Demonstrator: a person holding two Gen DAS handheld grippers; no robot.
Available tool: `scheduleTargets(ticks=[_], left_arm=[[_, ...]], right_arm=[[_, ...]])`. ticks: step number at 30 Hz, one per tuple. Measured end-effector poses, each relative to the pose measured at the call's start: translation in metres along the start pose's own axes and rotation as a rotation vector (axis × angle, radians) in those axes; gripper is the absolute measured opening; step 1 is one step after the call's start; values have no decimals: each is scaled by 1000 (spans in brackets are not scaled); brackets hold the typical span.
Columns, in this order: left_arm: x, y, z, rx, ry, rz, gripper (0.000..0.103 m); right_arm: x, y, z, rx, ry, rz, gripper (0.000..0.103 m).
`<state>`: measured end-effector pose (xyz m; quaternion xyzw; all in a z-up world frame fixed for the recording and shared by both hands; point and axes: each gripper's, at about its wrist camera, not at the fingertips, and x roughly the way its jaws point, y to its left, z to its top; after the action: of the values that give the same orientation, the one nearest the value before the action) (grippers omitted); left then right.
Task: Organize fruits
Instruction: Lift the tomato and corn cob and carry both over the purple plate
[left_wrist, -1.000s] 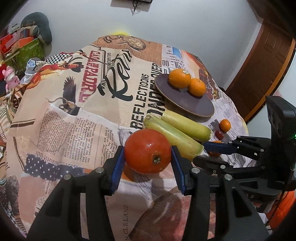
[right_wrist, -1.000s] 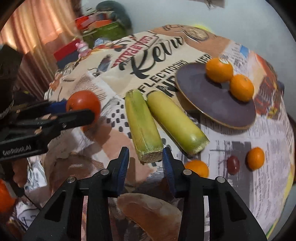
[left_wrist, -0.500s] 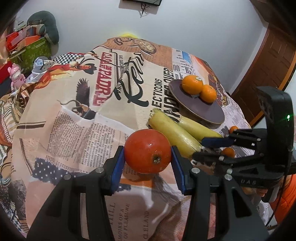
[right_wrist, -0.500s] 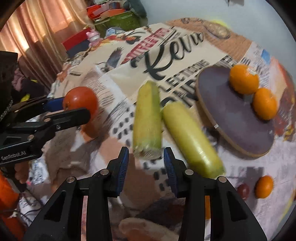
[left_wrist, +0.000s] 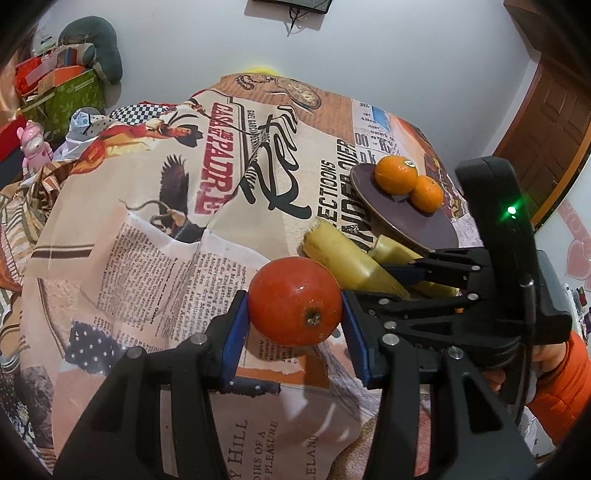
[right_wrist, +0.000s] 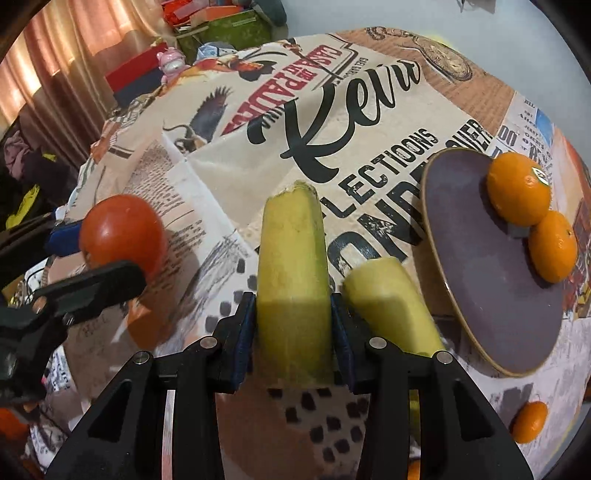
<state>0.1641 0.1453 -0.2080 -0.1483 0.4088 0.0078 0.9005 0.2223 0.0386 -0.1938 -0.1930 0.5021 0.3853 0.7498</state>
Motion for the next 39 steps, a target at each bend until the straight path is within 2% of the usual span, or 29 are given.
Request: scheduleTargets(ticks=[9,14,22,30,39], left_arm=[[-1,1,3,0,1,11,49],[-10,-10,11,20,-23,19,49],[-16,-41,31,71,-64,12,49],[2,-75,58,127,-70,-9,49],[38,-103,88,174,-53,-40,49]], right_arm=[[-11,3,-3,19,-65,-39,35],[-41,-7,-14,55,-139,-24,35],[-92,-36,-25,115,-252,-54,35],[-123,-77,-35,198,-333,-112,35],[-124,-120,-38,263,-357,-156,35]])
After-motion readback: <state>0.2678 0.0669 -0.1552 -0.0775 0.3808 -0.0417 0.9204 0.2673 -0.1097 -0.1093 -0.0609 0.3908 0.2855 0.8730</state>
